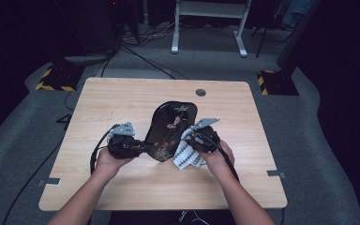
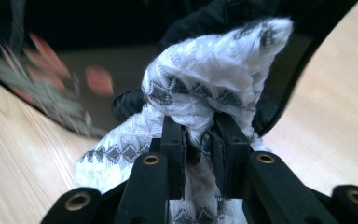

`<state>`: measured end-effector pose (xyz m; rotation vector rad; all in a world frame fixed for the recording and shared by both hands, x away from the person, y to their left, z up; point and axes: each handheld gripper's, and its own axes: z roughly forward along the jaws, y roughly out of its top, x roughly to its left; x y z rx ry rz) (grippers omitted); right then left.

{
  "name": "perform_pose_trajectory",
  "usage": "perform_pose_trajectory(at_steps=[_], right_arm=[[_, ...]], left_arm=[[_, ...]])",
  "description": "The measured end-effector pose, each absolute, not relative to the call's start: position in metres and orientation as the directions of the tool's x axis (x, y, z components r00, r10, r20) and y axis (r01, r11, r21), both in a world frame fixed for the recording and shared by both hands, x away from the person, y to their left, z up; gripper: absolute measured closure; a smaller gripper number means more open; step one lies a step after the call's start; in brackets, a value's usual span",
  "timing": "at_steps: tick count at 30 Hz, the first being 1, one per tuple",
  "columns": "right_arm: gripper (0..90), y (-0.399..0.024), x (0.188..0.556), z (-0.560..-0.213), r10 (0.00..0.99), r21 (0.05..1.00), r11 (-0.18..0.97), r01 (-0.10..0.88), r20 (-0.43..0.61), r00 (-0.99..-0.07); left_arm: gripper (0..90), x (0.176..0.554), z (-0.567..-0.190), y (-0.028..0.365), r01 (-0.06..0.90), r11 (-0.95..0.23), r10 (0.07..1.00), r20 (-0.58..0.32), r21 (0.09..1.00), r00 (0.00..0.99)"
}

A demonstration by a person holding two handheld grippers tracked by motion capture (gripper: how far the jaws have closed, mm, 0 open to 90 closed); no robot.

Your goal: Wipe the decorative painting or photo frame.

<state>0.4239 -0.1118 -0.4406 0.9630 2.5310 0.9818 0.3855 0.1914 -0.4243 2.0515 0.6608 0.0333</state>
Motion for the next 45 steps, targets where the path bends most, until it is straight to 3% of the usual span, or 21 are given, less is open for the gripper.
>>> perform_pose_trajectory(at_steps=[4,10,20,34,45], right_arm=[[76.5,-0.110,0.422,-0.465,0.668,0.640,0.563,0.523,0.020,-0.744],[76.4,-0.107,0.421,-0.473,0.663,0.621,0.579,0.528,0.019,-0.748],[76.4,-0.113,0.426,-0.424,0.668,0.695,0.536,0.479,-0.002,-0.744],[76.3,-0.110,0.423,-0.475,0.667,0.627,0.567,0.534,0.032,-0.745],[76.4,-0.121,0.431,-0.428,0.690,0.696,0.519,0.497,0.003,-0.724]], left_arm=[[77.5,0.385,-0.424,0.191,0.439,-0.407,0.466,-0.231,0.801,0.854],[77.7,0.385,-0.424,0.191,0.440,-0.406,0.467,-0.231,0.801,0.853],[77.6,0.386,-0.424,0.191,0.440,-0.408,0.466,-0.232,0.800,0.854],[77.4,0.385,-0.424,0.191,0.441,-0.407,0.465,-0.234,0.800,0.854],[77.4,0.385,-0.424,0.191,0.441,-0.408,0.464,-0.234,0.800,0.854]])
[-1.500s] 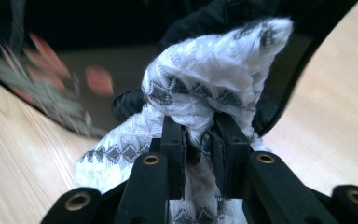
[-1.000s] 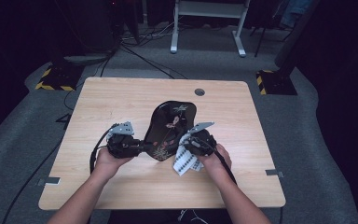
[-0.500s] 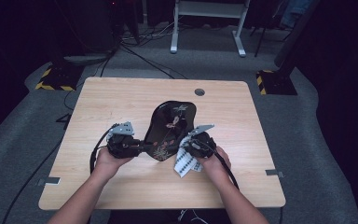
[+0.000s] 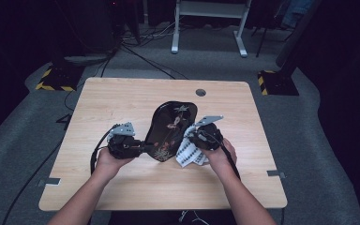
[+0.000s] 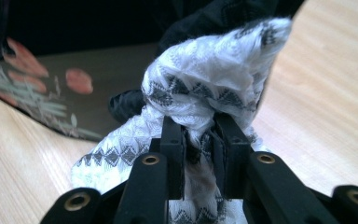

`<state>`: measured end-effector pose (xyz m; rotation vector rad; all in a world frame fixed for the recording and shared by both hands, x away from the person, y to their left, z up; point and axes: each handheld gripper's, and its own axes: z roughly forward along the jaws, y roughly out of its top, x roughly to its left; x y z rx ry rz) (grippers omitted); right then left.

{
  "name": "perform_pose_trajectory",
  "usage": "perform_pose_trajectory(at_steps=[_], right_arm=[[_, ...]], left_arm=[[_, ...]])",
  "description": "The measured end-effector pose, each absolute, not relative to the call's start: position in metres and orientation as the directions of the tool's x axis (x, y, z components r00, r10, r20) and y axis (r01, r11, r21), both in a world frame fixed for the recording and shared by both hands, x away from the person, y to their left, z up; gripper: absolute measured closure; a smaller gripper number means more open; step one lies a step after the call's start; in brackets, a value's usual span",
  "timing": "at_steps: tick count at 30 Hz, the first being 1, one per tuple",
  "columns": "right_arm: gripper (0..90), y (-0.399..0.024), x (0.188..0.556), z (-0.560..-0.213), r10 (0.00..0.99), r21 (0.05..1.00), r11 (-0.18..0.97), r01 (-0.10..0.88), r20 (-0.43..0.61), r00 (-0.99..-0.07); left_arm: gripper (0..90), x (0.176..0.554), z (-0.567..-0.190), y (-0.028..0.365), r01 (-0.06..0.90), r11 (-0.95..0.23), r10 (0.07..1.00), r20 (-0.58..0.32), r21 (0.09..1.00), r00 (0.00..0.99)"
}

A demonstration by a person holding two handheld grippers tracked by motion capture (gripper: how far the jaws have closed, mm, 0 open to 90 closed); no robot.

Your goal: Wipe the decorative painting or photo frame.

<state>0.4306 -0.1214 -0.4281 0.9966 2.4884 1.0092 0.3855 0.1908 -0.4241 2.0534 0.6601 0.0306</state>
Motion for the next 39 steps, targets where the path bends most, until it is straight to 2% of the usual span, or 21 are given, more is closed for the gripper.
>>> perform_pose_trajectory(at_steps=[3,7,10,12,18,21,33,39], right_arm=[[76.3,-0.122,0.430,-0.434,0.692,0.698,0.515,0.497,0.003,-0.722],[76.2,-0.117,0.427,-0.460,0.686,0.645,0.546,0.535,0.023,-0.727],[76.1,-0.115,0.426,-0.467,0.682,0.626,0.560,0.542,0.022,-0.731],[76.1,-0.115,0.428,-0.462,0.680,0.623,0.565,0.541,0.020,-0.733],[76.2,-0.122,0.432,-0.426,0.693,0.692,0.522,0.498,-0.003,-0.721],[76.3,-0.126,0.435,-0.421,0.700,0.704,0.505,0.499,0.004,-0.714],[76.5,-0.121,0.433,-0.465,0.699,0.635,0.540,0.553,0.027,-0.714],[76.9,-0.119,0.428,-0.470,0.688,0.624,0.547,0.558,0.045,-0.724]], left_arm=[[77.3,0.385,-0.424,0.191,0.441,-0.409,0.464,-0.234,0.799,0.854],[77.3,0.385,-0.424,0.190,0.440,-0.409,0.465,-0.232,0.800,0.854],[77.4,0.385,-0.424,0.190,0.441,-0.408,0.465,-0.234,0.799,0.854],[77.3,0.385,-0.424,0.190,0.441,-0.407,0.464,-0.235,0.800,0.854],[77.3,0.385,-0.424,0.190,0.441,-0.408,0.466,-0.233,0.799,0.854],[77.1,0.385,-0.424,0.190,0.439,-0.409,0.465,-0.231,0.800,0.855],[76.6,0.385,-0.424,0.189,0.441,-0.405,0.463,-0.236,0.801,0.854],[77.8,0.385,-0.424,0.189,0.439,-0.407,0.476,-0.225,0.801,0.850]])
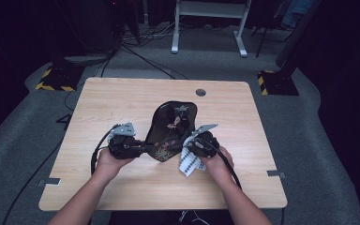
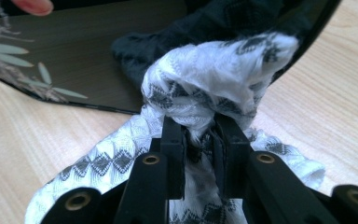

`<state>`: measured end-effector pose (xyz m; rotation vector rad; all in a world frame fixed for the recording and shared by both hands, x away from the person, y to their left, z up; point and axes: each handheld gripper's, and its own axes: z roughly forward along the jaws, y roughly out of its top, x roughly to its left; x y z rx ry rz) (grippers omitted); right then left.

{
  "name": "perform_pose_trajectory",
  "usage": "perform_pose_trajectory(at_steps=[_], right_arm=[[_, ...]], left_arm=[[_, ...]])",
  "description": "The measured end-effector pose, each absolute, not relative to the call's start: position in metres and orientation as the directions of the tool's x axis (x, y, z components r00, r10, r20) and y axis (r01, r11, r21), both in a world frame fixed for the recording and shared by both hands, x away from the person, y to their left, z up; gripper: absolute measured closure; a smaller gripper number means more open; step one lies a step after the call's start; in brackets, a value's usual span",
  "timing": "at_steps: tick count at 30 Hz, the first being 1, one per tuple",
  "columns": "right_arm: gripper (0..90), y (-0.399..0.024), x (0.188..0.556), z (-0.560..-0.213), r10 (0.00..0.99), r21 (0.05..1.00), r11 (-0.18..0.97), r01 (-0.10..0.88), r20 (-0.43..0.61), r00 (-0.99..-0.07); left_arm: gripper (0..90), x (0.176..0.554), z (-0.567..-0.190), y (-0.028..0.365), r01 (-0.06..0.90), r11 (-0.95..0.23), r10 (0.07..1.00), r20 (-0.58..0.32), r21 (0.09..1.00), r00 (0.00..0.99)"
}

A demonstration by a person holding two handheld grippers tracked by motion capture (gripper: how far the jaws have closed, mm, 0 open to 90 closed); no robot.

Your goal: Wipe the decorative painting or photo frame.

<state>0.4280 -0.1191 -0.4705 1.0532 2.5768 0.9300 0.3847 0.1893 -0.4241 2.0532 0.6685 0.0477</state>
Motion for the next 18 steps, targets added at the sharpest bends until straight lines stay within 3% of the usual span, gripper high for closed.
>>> perform_pose_trajectory(at_steps=[7,18], right_arm=[[77.6,-0.138,0.409,-0.452,0.682,0.693,0.492,0.527,0.069,-0.728],[77.9,-0.158,0.389,-0.387,0.666,0.789,0.441,0.428,0.032,-0.745]], left_arm=[[78.5,0.384,-0.424,0.189,0.430,-0.414,0.472,-0.215,0.802,0.855],[78.7,0.383,-0.424,0.188,0.417,-0.426,0.445,-0.215,0.803,0.869]])
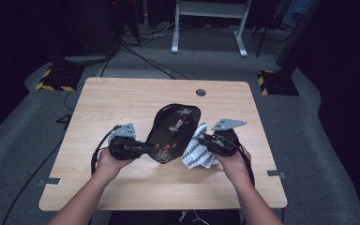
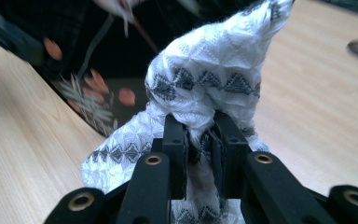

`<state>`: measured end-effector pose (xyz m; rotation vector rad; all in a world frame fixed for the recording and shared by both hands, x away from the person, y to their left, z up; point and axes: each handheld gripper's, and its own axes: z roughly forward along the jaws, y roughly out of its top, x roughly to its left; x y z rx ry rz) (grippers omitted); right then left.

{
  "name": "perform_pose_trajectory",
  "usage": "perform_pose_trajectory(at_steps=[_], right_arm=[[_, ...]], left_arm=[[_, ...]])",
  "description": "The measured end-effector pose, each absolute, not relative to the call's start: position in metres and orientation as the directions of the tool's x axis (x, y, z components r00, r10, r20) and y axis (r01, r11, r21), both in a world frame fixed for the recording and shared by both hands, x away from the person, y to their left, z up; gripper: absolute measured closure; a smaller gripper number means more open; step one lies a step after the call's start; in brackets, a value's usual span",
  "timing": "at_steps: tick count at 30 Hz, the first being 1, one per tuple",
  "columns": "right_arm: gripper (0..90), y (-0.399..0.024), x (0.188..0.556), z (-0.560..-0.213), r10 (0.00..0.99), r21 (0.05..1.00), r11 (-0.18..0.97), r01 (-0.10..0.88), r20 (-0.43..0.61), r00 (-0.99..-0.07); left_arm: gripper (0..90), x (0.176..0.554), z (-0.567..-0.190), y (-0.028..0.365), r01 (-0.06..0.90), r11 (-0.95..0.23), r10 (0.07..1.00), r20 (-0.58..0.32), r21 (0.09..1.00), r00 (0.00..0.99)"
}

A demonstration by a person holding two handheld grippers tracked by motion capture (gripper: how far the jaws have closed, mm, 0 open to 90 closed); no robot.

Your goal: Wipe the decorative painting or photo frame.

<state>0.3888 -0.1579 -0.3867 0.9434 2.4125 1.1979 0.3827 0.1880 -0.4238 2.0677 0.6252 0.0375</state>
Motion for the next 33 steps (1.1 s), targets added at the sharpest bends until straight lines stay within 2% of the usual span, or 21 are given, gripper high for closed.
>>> perform_pose_trajectory(at_steps=[14,33], right_arm=[[77.9,-0.149,0.395,-0.316,0.639,0.844,0.415,0.340,-0.004,-0.769],[77.8,-0.106,0.404,-0.267,0.595,0.880,0.398,0.261,-0.031,-0.803]], left_arm=[[78.6,0.382,-0.424,0.186,0.411,-0.433,0.434,-0.214,0.802,0.875],[78.6,0.381,-0.424,0.184,0.408,-0.437,0.426,-0.215,0.801,0.879]])
